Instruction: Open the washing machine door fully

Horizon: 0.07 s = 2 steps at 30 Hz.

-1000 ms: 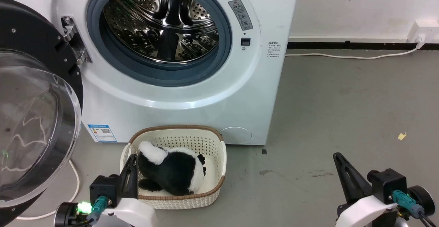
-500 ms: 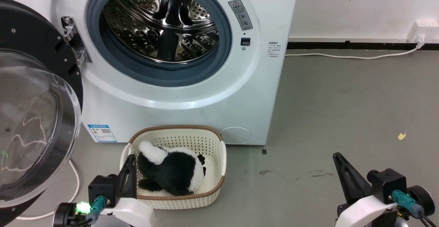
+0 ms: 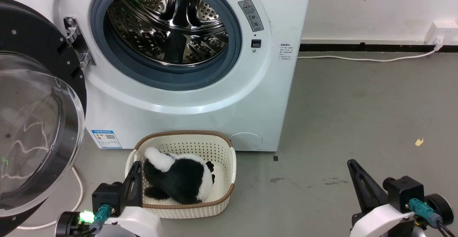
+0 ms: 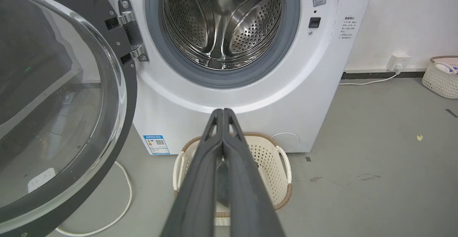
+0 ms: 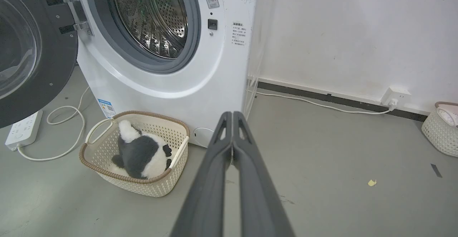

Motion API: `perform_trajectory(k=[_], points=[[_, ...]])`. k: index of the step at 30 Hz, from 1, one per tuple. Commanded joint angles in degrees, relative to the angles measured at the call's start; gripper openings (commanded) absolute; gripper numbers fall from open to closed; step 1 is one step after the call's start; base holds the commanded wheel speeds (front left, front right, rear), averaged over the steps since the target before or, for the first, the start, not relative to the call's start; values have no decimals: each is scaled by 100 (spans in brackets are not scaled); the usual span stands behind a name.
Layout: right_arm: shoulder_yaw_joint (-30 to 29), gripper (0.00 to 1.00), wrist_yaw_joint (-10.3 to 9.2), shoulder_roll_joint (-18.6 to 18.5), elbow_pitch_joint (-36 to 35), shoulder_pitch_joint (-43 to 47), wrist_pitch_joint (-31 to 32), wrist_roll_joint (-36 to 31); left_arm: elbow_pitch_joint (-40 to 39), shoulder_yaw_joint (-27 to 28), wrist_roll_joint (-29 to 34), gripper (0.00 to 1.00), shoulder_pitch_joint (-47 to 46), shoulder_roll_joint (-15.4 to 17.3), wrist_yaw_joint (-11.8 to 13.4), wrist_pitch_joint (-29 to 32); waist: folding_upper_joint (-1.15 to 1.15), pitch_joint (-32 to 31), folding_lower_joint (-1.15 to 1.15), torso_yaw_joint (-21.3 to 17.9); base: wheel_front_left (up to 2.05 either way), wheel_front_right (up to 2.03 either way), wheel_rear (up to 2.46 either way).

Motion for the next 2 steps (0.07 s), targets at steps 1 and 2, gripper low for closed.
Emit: perform_trajectory(k=[1, 2], points=[[-2, 0, -5, 28, -13, -69, 4, -43, -21, -1, 50, 0, -89, 2, -24, 2, 0, 0, 0, 0, 0, 0, 0], [-2, 0, -5, 28, -13, -69, 4, -43, -21, -1, 50, 0, -89, 2, -24, 2, 0, 0, 0, 0, 0, 0, 0]])
